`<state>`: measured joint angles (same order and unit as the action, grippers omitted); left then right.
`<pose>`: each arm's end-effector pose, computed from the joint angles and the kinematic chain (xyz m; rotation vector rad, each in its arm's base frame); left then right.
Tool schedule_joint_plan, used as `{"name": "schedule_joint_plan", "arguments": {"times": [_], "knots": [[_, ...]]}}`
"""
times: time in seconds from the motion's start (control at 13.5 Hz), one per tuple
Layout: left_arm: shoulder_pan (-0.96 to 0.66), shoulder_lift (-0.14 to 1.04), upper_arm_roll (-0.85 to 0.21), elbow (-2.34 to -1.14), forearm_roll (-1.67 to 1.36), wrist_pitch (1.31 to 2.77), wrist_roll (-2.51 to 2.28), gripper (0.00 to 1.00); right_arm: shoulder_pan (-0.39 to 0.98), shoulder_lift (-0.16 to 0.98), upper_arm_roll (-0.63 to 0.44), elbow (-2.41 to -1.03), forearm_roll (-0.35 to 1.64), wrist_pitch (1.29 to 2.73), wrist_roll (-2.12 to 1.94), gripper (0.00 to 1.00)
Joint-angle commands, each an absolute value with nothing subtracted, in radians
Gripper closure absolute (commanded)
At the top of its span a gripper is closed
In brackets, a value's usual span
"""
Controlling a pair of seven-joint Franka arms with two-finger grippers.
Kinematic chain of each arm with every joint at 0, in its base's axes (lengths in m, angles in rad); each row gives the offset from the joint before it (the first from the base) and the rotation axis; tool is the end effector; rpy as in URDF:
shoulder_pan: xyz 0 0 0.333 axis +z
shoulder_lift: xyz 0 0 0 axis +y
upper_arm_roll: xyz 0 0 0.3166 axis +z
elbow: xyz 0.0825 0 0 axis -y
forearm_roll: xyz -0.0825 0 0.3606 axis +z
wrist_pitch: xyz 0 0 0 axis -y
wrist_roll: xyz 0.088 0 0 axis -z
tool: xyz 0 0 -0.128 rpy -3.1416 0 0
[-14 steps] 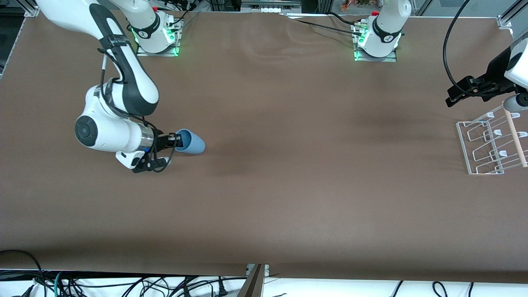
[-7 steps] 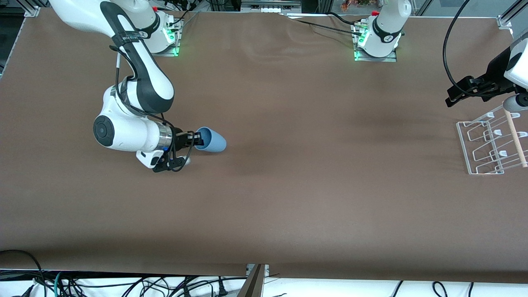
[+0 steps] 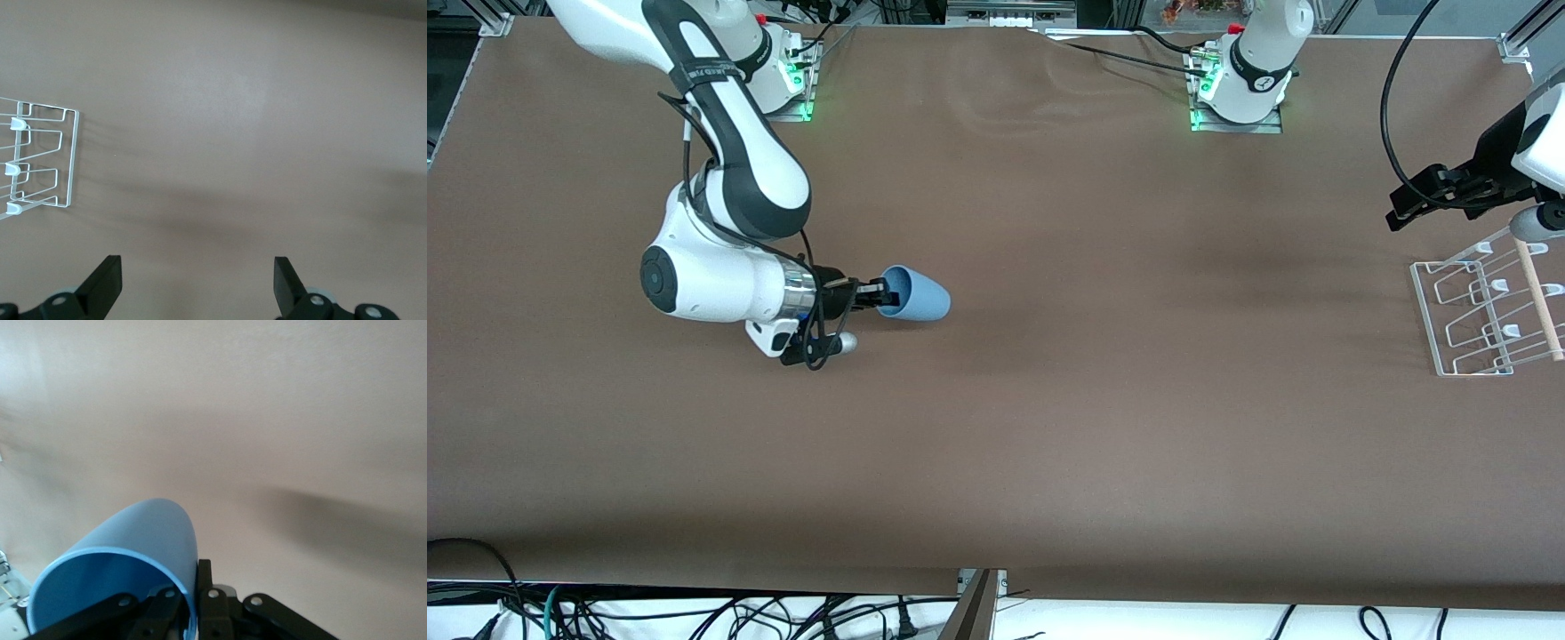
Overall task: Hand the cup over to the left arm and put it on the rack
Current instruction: 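Lift the blue cup and carry it toward the table's middle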
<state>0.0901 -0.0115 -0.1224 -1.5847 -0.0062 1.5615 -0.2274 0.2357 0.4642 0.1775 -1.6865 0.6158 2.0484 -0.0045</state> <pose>0.5259 -0.0182 0.6031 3.1234 0.3056 -0.0193 0.5784 0.2869 0.3329 -2.5471 -0.1055 0.2912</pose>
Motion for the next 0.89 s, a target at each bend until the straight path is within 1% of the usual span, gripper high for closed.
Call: {"name": "schedule_joint_plan", "arguments": {"times": [0.0,0.22,0.44,0.81], "knots": [[0.084,0.006,-0.127,-1.554,0.026,1.554,-0.222,0.00,0.265,0.497,0.176,-1.620,0.640,2.030,0.057,1.00],[0.084,0.005,-0.127,-1.554,0.025,1.552,-0.222,0.00,0.284,0.508,0.176,-1.588,0.688,2.029,0.093,1.00],[0.084,0.003,-0.127,-1.554,0.025,1.551,-0.222,0.00,0.288,0.512,0.176,-1.585,0.753,2.029,0.094,1.00],[0.084,0.005,-0.127,-1.554,0.025,1.551,-0.222,0.00,0.301,0.518,0.176,-1.575,0.787,2.036,0.094,1.00]]}}
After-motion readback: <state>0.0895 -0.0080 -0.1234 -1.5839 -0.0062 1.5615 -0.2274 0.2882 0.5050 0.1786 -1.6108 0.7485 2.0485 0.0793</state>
